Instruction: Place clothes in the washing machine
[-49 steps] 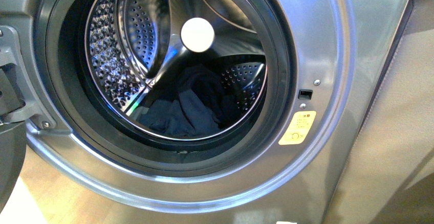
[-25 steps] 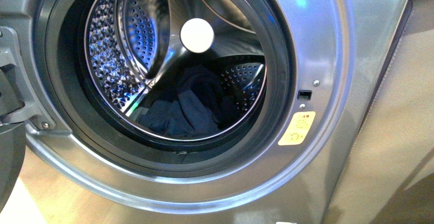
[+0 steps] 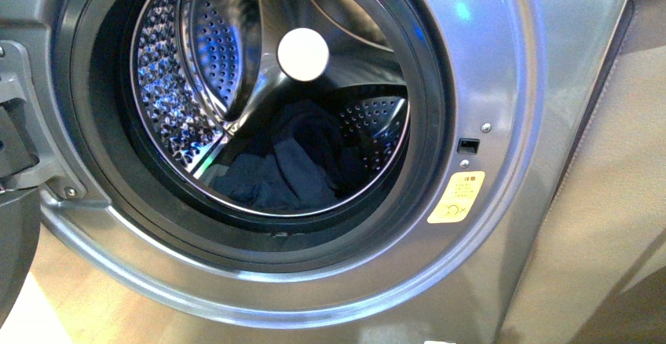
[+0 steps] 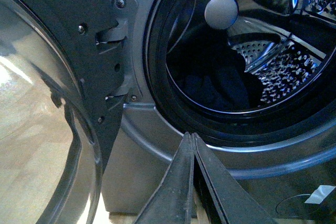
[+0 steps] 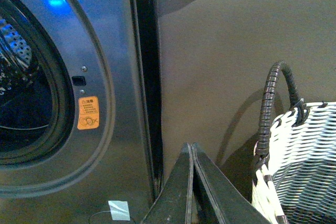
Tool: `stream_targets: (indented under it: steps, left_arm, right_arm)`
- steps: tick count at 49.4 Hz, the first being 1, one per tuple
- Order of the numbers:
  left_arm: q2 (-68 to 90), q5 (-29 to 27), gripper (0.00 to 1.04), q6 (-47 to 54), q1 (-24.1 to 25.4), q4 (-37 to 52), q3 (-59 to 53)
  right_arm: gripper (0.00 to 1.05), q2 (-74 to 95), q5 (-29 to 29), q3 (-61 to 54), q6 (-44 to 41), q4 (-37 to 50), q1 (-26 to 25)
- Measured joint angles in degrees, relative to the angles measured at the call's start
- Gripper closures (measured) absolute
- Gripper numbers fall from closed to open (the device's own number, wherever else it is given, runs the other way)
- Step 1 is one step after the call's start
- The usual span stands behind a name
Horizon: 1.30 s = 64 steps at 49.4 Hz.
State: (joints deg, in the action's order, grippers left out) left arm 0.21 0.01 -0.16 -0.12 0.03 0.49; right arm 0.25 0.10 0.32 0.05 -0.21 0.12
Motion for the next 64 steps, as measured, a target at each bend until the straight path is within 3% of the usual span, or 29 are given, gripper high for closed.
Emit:
stream_targets:
  steps: [21, 48, 64]
  left_arm:
    - [0.0, 0.0, 1.0, -0.1, 0.0, 0.0, 0.0]
    - [0.0, 0.0, 0.06, 0.0, 0.0, 0.0, 0.0]
    - [0.0, 0.0, 0.07, 0.0, 0.0, 0.0, 0.0]
  right_arm:
    - [0.99, 0.0, 0.0, 0.0, 0.0, 0.0, 0.0]
    - [0.07, 0.0, 0.0, 0.0, 0.0, 0.0, 0.0]
    - [0.07, 0.0, 0.0, 0.0, 0.0, 0.0, 0.0]
